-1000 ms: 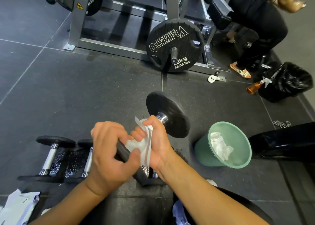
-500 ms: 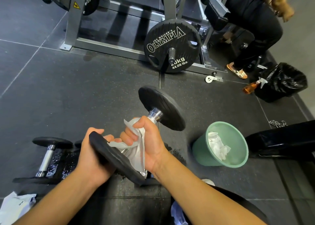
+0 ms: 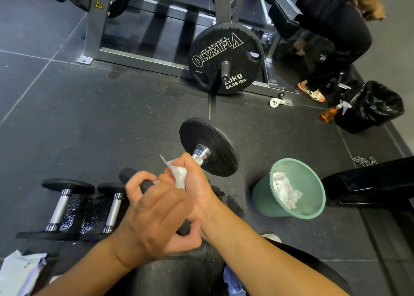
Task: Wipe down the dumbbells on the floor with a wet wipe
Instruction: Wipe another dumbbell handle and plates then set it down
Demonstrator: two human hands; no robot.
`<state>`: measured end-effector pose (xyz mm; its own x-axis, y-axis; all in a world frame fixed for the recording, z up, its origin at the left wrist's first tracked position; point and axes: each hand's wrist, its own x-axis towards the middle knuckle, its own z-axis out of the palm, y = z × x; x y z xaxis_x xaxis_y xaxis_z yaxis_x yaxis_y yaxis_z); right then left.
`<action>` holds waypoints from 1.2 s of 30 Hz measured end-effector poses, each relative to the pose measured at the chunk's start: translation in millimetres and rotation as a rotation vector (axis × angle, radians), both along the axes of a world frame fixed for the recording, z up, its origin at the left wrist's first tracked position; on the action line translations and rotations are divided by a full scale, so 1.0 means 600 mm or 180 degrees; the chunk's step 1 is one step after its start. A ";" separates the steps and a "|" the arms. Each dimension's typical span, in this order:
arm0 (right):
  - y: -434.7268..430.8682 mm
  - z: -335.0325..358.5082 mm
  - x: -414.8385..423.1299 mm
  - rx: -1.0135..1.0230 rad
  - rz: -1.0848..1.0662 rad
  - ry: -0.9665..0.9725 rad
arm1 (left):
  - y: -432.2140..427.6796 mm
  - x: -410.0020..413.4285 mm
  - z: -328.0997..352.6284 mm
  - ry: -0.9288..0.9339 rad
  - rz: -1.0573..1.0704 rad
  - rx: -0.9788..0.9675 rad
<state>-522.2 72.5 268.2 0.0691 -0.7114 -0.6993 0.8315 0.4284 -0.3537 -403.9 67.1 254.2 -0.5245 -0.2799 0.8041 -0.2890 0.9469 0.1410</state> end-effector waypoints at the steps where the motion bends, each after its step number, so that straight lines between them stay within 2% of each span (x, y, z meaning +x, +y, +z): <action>1: 0.000 0.001 0.001 0.0038 -0.0043 0.0018 | -0.001 0.000 0.001 0.0065 0.0028 0.0112; 3: 0.001 0.006 0.001 0.0025 -0.0144 0.0036 | -0.011 0.001 0.013 0.0335 0.0012 0.0625; 5: 0.003 0.014 0.003 -0.0067 -0.0238 0.0139 | -0.025 0.006 0.022 0.0603 0.0133 0.1490; 7: 0.005 0.016 0.004 -0.0186 -0.0325 0.0144 | -0.043 0.008 0.018 0.1110 0.0291 0.2921; 10: 0.003 0.014 0.003 -0.0406 -0.0489 0.0116 | -0.064 0.002 0.020 0.2850 0.0012 0.5556; 11: 0.001 0.013 0.006 -0.0534 -0.0534 0.0019 | -0.067 0.007 0.014 0.3112 -0.0065 0.6346; 12: 0.002 0.014 0.002 -0.0683 -0.0601 -0.0035 | -0.062 0.004 0.006 0.3091 -0.0130 0.7034; 14: 0.004 0.017 0.001 -0.0919 -0.0609 -0.0033 | -0.044 0.003 -0.016 0.2948 -0.0157 0.7849; 16: 0.006 0.020 0.003 -0.0927 -0.0533 0.0078 | -0.035 0.007 -0.024 0.3273 -0.0129 0.8138; 18: 0.006 0.027 0.006 -0.0855 -0.0515 0.0048 | -0.041 0.009 -0.025 0.3414 -0.0128 0.8043; 22: -0.003 0.030 -0.002 -0.0505 -0.0470 0.0016 | -0.057 -0.002 -0.002 0.3558 -0.0032 0.6648; 24: -0.008 0.026 -0.005 -0.0410 -0.0436 0.0164 | -0.055 0.003 0.009 0.2997 -0.0025 0.5720; 27: -0.013 0.021 -0.004 -0.0334 -0.0526 0.0441 | -0.052 0.026 0.010 0.1439 -0.0009 0.3656; 28: -0.013 0.021 -0.005 -0.0304 -0.0537 0.0497 | -0.051 0.030 0.012 0.1084 -0.0061 0.3019; 31: -0.011 0.025 -0.007 -0.0163 -0.0548 0.0457 | -0.035 0.018 0.033 0.0574 -0.0316 0.1505; 33: -0.008 0.026 -0.004 -0.0085 -0.0585 0.0383 | -0.026 0.008 0.031 0.0535 -0.0370 0.1082; 34: -0.007 0.025 -0.002 -0.0068 -0.0634 0.0371 | -0.028 0.009 0.028 0.0577 -0.0348 0.1165; 36: -0.006 0.022 -0.001 -0.0139 -0.0738 0.0372 | -0.035 0.014 0.023 0.0712 -0.0187 0.1834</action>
<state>-522.8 68.9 281.4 -0.1788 -0.7285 -0.6612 0.8581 0.2133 -0.4671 -395.3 46.2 268.2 -0.3885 -0.6775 0.6245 -0.1432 0.7139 0.6854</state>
